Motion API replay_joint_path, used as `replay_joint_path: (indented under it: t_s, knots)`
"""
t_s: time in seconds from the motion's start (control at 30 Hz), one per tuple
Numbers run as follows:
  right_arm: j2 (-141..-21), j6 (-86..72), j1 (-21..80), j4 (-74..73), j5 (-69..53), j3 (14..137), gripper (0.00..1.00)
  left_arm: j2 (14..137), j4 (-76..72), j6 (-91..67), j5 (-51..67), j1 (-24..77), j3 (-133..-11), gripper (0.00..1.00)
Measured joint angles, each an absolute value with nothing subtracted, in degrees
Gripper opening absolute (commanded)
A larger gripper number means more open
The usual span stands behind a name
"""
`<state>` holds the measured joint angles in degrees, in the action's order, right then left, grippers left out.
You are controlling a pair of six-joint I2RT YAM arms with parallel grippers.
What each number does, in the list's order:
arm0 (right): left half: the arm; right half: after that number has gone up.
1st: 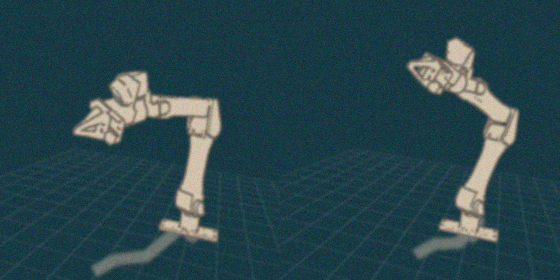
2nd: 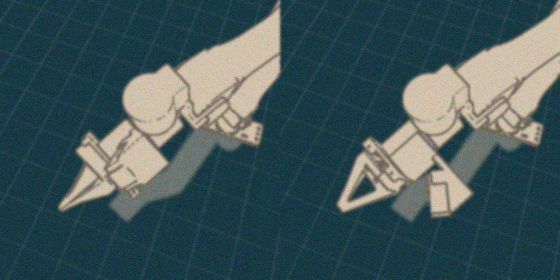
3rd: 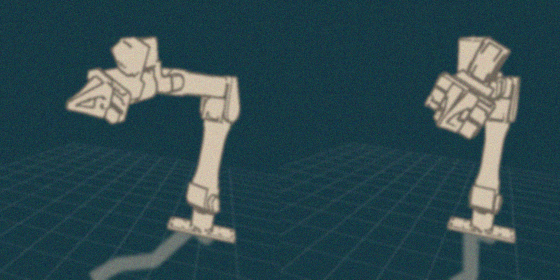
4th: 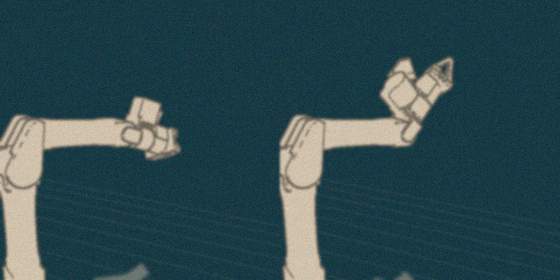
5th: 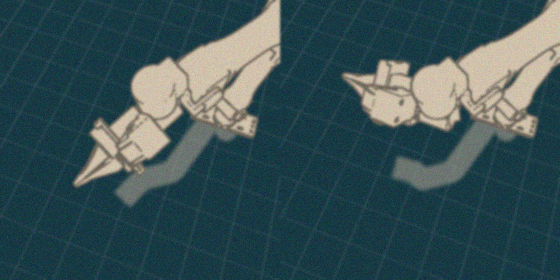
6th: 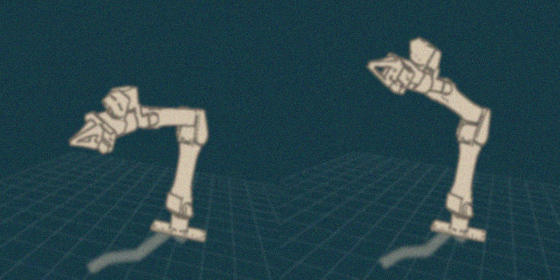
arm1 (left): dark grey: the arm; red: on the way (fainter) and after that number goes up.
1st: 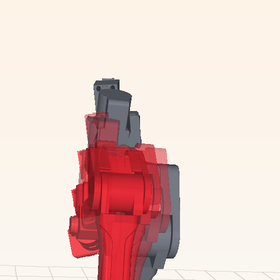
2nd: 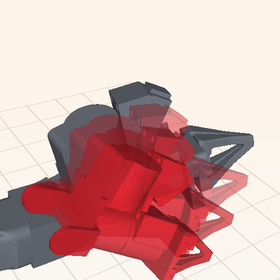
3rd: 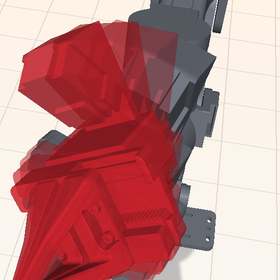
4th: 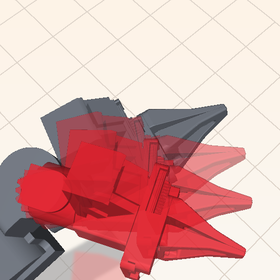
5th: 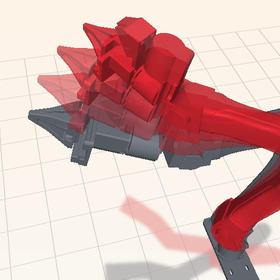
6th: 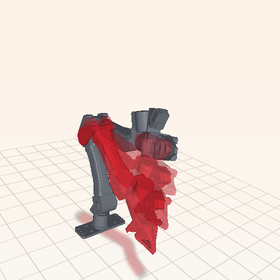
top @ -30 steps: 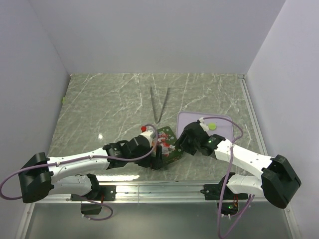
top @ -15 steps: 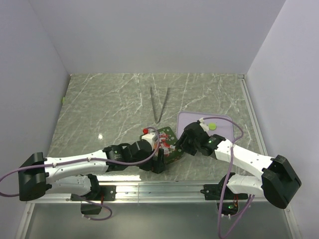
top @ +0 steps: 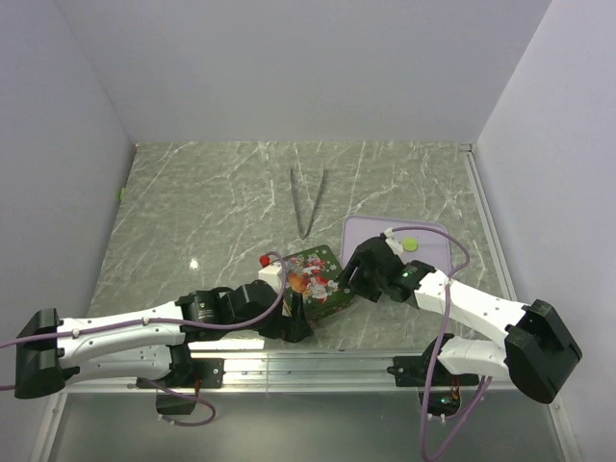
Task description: Pack the cookies
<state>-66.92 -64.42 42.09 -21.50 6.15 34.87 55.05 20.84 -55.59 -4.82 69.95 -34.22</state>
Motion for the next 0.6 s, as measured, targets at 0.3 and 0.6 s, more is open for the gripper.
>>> replay_joint_path:
  t_s: [0.3,0.6]
  knots:
    - [-65.36,-64.36,42.11,-21.5,6.24,33.34,0.81,49.54,26.33,-56.25,-8.67,70.06,-36.99,1.0]
    - [-59.44,-62.65,42.26,-29.85,7.22,33.28,0.87,47.44,32.18,-54.26,-15.79,70.0,-45.19,0.99]
